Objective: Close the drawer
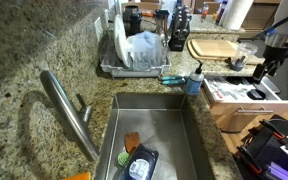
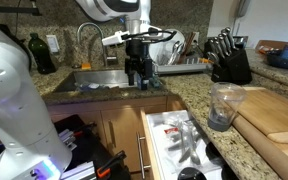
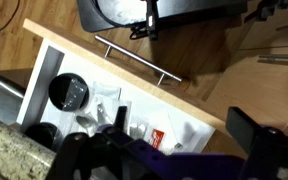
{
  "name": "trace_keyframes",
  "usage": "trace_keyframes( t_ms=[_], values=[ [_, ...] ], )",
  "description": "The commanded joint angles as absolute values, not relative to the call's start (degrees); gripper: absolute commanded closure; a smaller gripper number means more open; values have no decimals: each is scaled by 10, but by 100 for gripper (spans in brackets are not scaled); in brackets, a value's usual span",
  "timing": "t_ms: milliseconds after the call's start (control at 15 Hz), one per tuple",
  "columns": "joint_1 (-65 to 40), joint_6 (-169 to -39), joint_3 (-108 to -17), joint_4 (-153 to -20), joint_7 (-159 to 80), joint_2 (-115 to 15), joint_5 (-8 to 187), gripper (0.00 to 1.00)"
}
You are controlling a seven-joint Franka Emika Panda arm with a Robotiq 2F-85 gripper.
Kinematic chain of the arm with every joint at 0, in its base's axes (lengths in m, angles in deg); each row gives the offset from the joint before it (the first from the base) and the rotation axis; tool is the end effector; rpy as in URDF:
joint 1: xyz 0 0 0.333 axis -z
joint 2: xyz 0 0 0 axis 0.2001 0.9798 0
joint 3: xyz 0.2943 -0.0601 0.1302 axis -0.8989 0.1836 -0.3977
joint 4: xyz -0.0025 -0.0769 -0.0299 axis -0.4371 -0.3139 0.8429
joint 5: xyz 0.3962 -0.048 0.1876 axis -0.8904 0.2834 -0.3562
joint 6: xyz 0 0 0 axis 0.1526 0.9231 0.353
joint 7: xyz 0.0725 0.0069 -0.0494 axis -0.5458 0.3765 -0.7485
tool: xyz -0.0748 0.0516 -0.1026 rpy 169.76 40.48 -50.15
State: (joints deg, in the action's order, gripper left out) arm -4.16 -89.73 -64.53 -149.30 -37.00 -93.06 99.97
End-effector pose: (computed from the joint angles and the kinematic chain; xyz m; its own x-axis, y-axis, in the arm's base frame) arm 0.3765 -0.0788 0.3067 0.9777 -0.1599 -0.1365 -0.1342 -0.9744 0.1803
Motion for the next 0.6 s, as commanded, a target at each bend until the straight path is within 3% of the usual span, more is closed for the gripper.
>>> trace_keyframes(
  t_ms=[0, 267, 333, 533],
  values=[
    [-48, -941, -661, -1551, -302, -857, 972, 0],
    [-79, -1019, -678, -1549, -242, -717, 899, 0],
    [-71, -971, -667, -1548, -271, -783, 921, 0],
    [-78, -980, -668, -1535, -264, -749, 919, 0]
  ],
)
